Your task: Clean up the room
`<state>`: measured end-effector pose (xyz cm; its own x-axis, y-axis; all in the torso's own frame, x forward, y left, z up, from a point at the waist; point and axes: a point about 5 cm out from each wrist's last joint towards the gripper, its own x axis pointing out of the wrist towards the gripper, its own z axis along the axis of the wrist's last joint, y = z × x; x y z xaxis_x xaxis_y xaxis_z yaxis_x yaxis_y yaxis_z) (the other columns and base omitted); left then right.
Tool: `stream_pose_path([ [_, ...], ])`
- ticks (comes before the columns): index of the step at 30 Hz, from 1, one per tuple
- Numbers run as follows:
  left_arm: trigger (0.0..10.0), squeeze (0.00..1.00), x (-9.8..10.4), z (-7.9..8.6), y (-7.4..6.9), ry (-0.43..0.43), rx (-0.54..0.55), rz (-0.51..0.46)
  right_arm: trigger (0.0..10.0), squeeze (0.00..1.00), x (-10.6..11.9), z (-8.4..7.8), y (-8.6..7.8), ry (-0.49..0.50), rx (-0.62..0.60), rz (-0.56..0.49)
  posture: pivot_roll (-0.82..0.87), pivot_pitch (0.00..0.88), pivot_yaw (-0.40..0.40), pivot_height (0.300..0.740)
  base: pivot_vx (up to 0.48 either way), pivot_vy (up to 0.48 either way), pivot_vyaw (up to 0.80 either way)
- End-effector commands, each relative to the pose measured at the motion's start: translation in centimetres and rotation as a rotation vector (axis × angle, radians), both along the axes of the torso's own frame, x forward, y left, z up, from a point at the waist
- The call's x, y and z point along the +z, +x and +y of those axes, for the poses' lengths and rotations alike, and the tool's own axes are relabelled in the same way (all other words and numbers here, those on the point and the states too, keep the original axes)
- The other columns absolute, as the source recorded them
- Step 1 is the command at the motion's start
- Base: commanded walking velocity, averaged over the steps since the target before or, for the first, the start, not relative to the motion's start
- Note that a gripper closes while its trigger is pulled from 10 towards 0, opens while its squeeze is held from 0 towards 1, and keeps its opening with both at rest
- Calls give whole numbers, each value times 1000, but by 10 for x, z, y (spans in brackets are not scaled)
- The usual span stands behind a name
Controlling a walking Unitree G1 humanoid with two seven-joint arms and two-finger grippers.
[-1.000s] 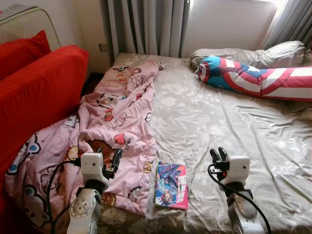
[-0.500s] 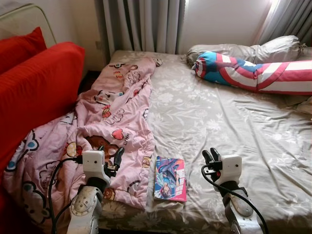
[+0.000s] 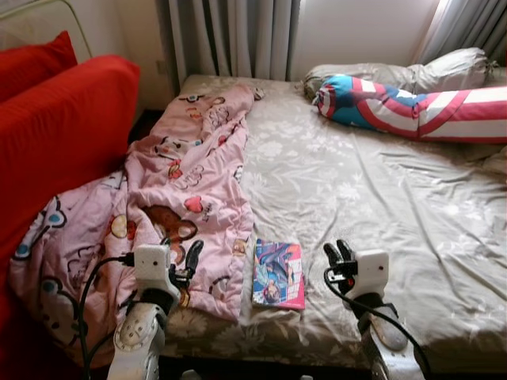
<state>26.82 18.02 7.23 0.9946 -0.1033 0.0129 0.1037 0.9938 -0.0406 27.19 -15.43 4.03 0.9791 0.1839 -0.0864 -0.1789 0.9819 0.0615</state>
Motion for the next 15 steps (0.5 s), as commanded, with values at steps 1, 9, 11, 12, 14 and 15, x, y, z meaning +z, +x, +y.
stream_pose_path([
  [1, 10000, 0, 0, -2, -2, 9, -9, 9, 10000, 0, 1, 0, -1, 16, -6, -2, -79, 59, -40, 610, 0, 0, 0],
  [9, 10000, 0, 0, -4, -2, 5, -12, 10, 10000, 0, 3, 1, 0, 29, -1, -11, -70, 48, -44, 610, 0, 0, 0],
  [11, 10000, 0, 1, -4, -2, 7, -12, 7, 10000, 0, 3, 2, 0, 31, 2, -8, -69, 48, -44, 610, 0, 0, 0],
  [12, 10000, 0, 1, -3, -2, 6, -11, 7, 10000, 0, 2, 3, 0, 33, 4, -4, -69, 48, -45, 610, 0, 0, 0],
  [14, 10000, 0, 1, -3, -2, 6, -11, 7, 10000, 0, 0, 4, -1, 36, 7, 0, -68, 50, -46, 610, 0, 0, 0],
  [15, 10000, 0, 1, -3, -1, 6, -10, 8, 10000, 0, 0, 4, -1, 40, 8, 2, -69, 53, -46, 610, 0, 0, 0],
])
